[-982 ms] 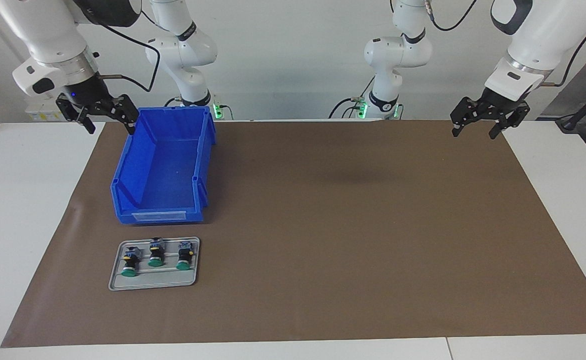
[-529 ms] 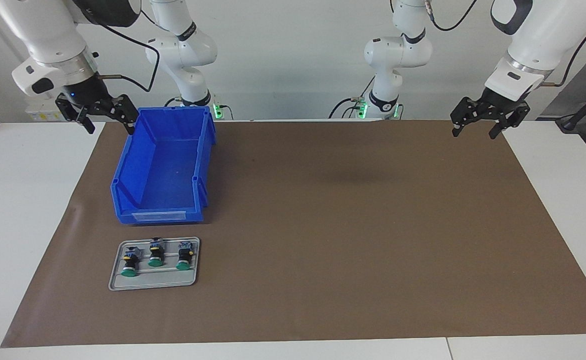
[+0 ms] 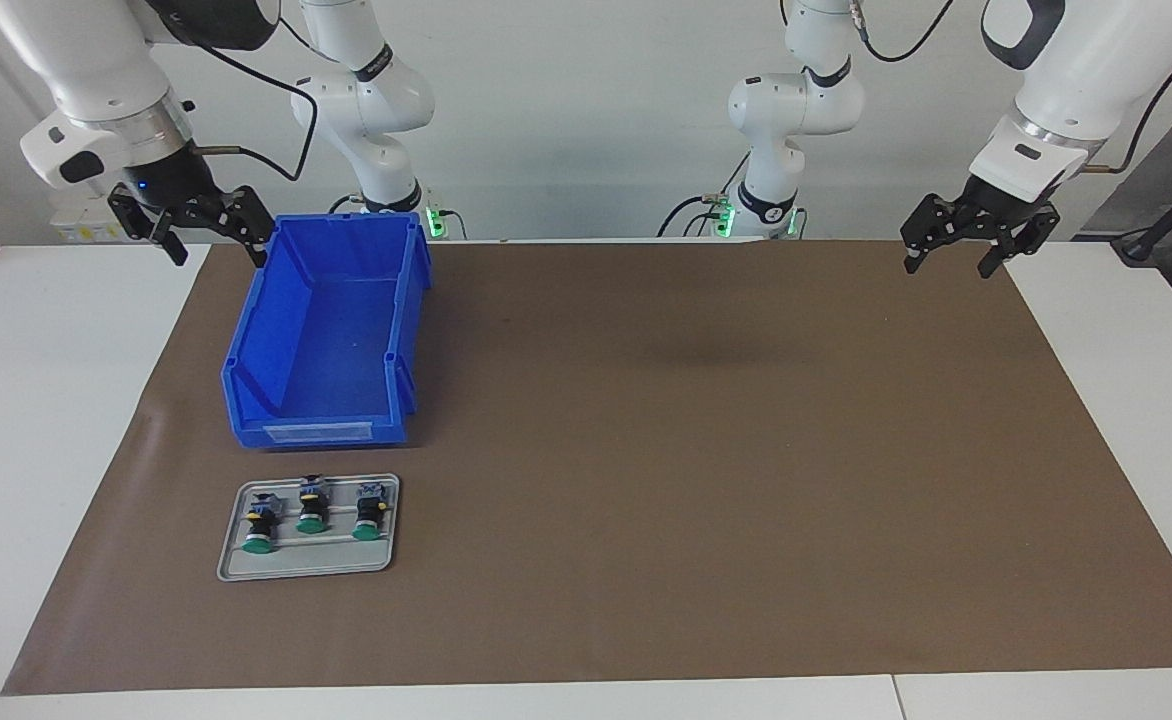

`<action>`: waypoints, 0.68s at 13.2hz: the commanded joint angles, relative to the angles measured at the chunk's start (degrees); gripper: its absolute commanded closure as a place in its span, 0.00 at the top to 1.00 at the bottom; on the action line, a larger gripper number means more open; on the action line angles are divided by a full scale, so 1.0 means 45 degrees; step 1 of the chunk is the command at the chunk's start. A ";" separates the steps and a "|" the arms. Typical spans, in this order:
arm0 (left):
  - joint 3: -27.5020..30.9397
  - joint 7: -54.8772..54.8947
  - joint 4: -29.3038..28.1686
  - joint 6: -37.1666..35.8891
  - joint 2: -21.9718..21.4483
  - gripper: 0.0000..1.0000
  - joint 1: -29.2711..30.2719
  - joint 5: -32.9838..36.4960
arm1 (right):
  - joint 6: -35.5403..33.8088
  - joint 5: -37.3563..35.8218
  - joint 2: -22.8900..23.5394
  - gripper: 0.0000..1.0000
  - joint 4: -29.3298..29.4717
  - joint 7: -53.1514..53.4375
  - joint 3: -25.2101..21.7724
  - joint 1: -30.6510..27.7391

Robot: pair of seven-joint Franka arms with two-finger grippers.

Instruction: Place and press button with both arms

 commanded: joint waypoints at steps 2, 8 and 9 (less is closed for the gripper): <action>-0.0098 -0.0138 -0.0362 0.0104 -0.0341 1.00 0.0108 0.0197 | 0.1087 0.0029 0.0458 1.00 -0.0359 -0.0006 0.0044 -0.0033; -0.0098 -0.0138 -0.0362 0.0104 -0.0341 1.00 0.0108 0.0197 | 0.5395 0.0966 0.4322 1.00 0.0266 -0.0005 0.0083 -0.0033; -0.0098 -0.0138 -0.0381 0.0104 -0.0341 1.00 0.0108 0.0197 | 0.6159 0.0986 0.4947 1.00 0.0247 -0.0083 0.0102 0.0005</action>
